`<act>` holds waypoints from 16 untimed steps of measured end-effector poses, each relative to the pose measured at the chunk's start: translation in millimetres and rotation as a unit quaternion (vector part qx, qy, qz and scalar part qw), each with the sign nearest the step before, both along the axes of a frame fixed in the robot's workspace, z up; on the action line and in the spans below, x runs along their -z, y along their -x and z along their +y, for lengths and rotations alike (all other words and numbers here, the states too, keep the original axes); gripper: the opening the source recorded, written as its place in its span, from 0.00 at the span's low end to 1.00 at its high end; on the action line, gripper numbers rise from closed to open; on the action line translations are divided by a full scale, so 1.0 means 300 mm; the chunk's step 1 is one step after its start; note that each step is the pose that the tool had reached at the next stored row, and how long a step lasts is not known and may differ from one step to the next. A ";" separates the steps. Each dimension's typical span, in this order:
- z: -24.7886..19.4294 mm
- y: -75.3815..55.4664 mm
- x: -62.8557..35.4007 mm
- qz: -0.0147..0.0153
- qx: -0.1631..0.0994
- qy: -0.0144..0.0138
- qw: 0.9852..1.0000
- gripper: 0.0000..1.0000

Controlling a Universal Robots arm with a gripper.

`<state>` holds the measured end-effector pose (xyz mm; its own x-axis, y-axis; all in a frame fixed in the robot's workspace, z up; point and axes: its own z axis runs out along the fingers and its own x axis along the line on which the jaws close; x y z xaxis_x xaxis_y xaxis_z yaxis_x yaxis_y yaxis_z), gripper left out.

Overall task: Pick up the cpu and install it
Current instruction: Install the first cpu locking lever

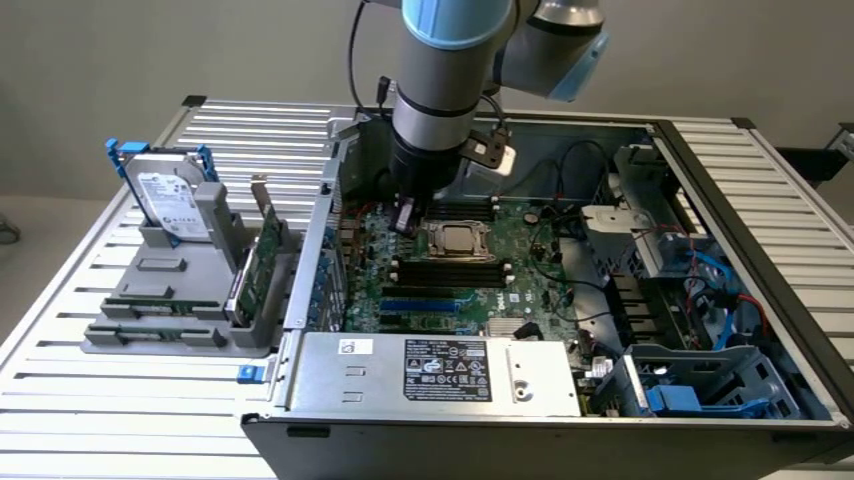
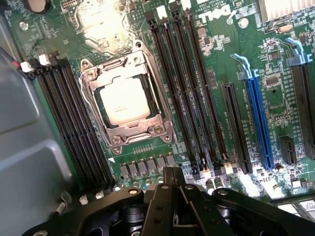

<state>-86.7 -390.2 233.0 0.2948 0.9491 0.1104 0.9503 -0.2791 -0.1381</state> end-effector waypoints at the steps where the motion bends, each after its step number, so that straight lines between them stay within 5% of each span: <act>1: 0.000 0.000 0.000 -0.001 -0.006 -0.002 1.000 0.11; 6: 0.000 0.000 0.000 -0.009 -0.029 -0.018 0.999 0.11; 10: 0.000 0.000 0.000 -0.020 -0.043 -0.032 0.998 0.11; 16: 0.000 0.000 0.000 -0.021 -0.045 -0.033 0.998 0.11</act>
<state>-86.6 -390.2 233.0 0.2020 0.9620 0.1838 0.9766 -0.1836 -0.1123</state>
